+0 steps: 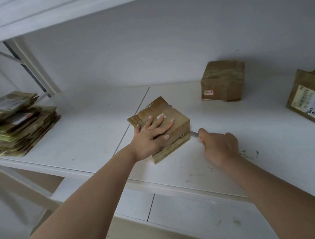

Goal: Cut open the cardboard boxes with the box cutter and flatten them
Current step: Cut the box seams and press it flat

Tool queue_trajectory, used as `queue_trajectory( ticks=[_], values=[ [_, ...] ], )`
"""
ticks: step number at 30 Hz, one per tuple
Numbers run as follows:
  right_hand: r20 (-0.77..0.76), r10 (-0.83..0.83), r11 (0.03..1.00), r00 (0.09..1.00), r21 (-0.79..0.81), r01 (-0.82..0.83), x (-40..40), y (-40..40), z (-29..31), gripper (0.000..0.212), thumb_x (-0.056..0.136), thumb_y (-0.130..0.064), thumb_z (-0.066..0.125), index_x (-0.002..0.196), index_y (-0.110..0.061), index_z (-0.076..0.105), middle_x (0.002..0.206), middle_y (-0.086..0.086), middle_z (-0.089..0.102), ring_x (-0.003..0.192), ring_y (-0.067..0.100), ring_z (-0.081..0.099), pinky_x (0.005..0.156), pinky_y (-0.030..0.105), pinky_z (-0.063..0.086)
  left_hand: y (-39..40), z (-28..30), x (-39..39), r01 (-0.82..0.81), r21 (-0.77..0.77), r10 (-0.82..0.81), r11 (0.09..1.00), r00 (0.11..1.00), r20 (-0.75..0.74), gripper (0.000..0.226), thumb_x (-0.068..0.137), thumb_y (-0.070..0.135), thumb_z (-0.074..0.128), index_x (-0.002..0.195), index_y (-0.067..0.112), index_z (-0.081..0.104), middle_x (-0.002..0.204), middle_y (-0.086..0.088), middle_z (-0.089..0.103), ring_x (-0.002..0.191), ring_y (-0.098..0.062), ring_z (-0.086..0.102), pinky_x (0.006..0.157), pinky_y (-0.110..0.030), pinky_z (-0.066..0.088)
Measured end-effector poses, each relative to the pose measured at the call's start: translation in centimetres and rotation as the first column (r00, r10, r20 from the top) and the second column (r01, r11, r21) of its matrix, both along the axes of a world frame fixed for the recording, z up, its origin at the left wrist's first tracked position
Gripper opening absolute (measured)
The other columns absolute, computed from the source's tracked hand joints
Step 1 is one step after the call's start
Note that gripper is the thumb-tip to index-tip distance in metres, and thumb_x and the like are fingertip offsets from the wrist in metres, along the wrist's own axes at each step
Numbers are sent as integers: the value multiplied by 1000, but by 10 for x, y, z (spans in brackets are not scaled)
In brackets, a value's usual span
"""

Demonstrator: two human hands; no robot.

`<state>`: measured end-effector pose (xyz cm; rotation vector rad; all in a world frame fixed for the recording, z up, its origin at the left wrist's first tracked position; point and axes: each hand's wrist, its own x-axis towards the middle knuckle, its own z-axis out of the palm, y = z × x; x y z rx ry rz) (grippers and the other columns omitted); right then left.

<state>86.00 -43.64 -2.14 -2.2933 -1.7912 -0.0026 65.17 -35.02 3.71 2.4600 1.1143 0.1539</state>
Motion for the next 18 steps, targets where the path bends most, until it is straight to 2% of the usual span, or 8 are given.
queue_trajectory(
  ticks=[3, 5, 8, 11, 13, 15, 16, 18],
  values=[
    [0, -24, 1000, 1000, -18, 24, 1, -7, -1, 8, 98, -19, 33, 99, -24, 39, 68, -7, 50, 62, 20, 47, 56, 28, 29, -2, -1, 2, -47, 19, 47, 999, 999, 12, 44, 102, 40, 34, 144, 51, 23, 159, 16, 2, 147, -14, -13, 113, -47, -16],
    [-75, -82, 996, 994, 14, 84, 2, -11, -1, 16, 101, -31, 29, 99, -19, 41, 64, -6, 48, 59, 19, 46, 49, 27, 28, -4, -2, 12, -134, 66, 136, 989, 991, -23, 46, 102, 43, 31, 146, 48, 21, 160, 12, 2, 147, -20, -12, 113, -53, -13],
    [-209, -120, 990, 971, 52, 133, 2, -16, -2, 26, 101, -37, 30, 102, -15, 43, 70, -3, 52, 59, 18, 50, 50, 27, 33, -7, 4, 40, -293, 81, 296, 953, 955, -29, 50, 100, 45, 30, 149, 41, 20, 161, 8, 5, 147, -25, -10, 112, -59, -6],
    [-268, -122, 987, 956, 72, 147, 3, -21, -4, 18, 101, -29, 36, 105, -13, 43, 71, -2, 52, 52, 11, 43, 44, 24, 26, -6, 15, 59, -356, -246, 411, 901, 883, 228, 53, 100, 37, 39, 150, 29, 24, 161, 3, 9, 147, -22, -12, 117, -52, -5],
    [-261, -116, 985, 958, 97, 145, 5, -23, -6, 18, 101, -27, 37, 108, -13, 45, 73, -3, 51, 53, 10, 42, 44, 22, 25, -2, 21, 59, -286, -406, 451, 868, 796, 403, 44, 99, 25, 45, 143, 22, 41, 155, -1, 27, 148, -25, 2, 119, -48, 11],
    [-234, -103, 983, 967, 127, 135, 5, -26, -8, 19, 101, -26, 35, 111, -14, 47, 74, -3, 53, 58, 14, 47, 48, 25, 30, -1, 29, 55, -262, -322, 395, 910, 787, 475, 34, 95, 16, 48, 128, 21, 57, 144, 0, 44, 141, -25, 29, 114, -43, 29],
    [-224, -98, 981, 970, 142, 132, 6, -27, -8, 20, 101, -26, 35, 112, -14, 48, 75, -2, 55, 62, 16, 49, 52, 27, 32, -1, 32, 51, -280, -191, 337, 941, 836, 433, 35, 92, 18, 49, 125, 23, 60, 142, 2, 45, 139, -21, 33, 113, -44, 29],
    [-213, -89, 977, 973, 172, 127, 6, -31, -10, 22, 100, -26, 37, 114, -16, 50, 80, 1, 62, 69, 22, 57, 56, 28, 35, 0, 32, 41, -218, 78, 202, 973, 964, 172, 48, 84, 35, 47, 132, 36, 53, 150, 4, 34, 144, -19, 18, 116, -52, 12]
  ],
)
